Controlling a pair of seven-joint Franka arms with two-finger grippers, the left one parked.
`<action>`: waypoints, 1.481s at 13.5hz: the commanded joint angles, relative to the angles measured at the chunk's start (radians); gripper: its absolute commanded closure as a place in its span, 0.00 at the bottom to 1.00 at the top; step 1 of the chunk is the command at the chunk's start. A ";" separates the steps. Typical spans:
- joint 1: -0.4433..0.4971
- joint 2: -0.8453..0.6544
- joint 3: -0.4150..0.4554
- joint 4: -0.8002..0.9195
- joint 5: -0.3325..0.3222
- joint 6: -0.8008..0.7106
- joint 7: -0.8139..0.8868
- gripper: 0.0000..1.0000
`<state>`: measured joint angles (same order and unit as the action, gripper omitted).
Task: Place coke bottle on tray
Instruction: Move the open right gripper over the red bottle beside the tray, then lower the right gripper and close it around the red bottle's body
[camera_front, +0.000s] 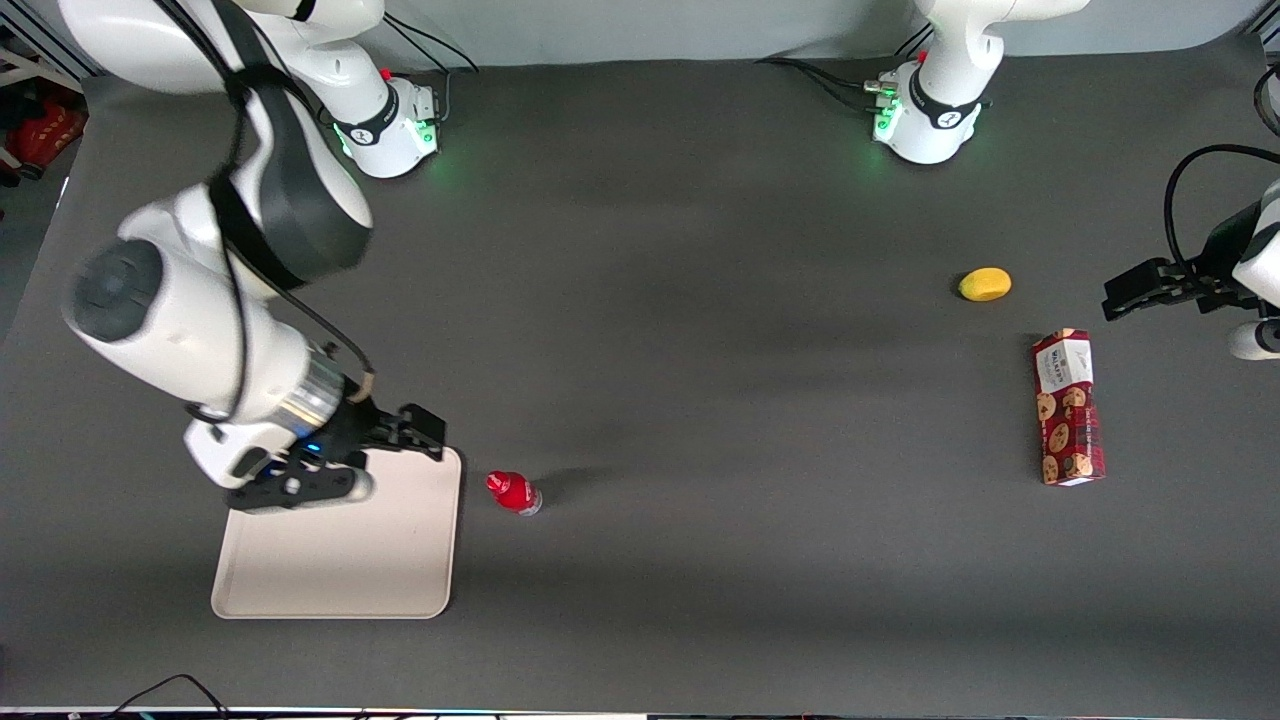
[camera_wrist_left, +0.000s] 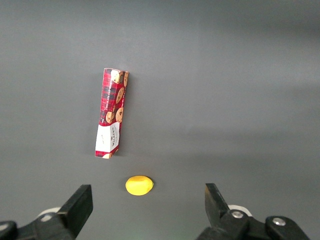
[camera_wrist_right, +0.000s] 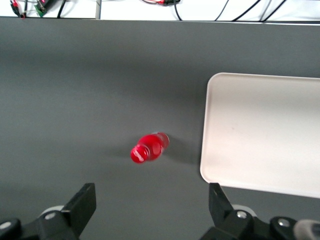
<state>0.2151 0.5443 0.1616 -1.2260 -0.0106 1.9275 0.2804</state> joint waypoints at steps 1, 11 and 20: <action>0.036 0.155 0.003 0.146 -0.055 0.005 0.049 0.00; 0.078 0.299 0.001 0.148 -0.131 0.061 0.075 0.00; 0.084 0.286 0.009 0.089 -0.132 0.047 0.108 0.00</action>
<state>0.2960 0.8319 0.1631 -1.1357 -0.1142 1.9845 0.3520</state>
